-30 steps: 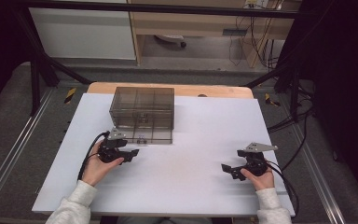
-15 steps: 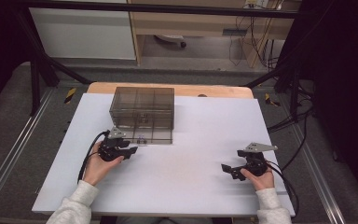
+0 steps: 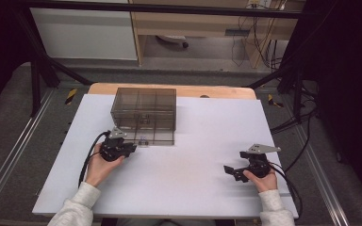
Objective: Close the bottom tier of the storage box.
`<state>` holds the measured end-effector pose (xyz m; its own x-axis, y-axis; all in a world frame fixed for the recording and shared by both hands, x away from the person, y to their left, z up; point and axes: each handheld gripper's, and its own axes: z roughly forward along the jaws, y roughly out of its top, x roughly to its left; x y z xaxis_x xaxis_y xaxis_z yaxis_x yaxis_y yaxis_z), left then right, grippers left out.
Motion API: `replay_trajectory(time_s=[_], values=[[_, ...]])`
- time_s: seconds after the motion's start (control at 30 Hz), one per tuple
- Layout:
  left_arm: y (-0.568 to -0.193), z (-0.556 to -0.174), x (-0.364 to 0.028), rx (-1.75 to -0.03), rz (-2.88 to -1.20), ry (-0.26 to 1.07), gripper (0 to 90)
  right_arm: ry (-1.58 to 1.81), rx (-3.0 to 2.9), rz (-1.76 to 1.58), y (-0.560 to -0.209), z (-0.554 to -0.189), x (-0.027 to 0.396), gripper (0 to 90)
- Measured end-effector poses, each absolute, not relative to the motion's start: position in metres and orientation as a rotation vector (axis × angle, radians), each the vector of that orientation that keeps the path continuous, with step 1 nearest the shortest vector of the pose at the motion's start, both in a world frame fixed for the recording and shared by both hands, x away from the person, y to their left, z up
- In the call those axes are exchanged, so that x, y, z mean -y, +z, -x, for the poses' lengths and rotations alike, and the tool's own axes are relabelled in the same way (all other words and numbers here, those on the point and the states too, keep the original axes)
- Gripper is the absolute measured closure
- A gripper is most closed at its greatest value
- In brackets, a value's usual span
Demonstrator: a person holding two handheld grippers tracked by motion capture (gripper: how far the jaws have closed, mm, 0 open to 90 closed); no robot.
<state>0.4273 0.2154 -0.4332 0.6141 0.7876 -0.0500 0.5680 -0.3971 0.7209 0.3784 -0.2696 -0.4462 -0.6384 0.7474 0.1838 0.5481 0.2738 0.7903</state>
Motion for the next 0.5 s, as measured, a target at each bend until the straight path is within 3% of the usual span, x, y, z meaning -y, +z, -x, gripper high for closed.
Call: replay_trajectory(time_s=[0.5], values=[[-0.4365, -0.431, -0.2124, -1.057, -2.121, 0.393, 88.9, 1.296, -2.315, -1.201, -0.4462, -0.3784, 0.2697, 0.5]])
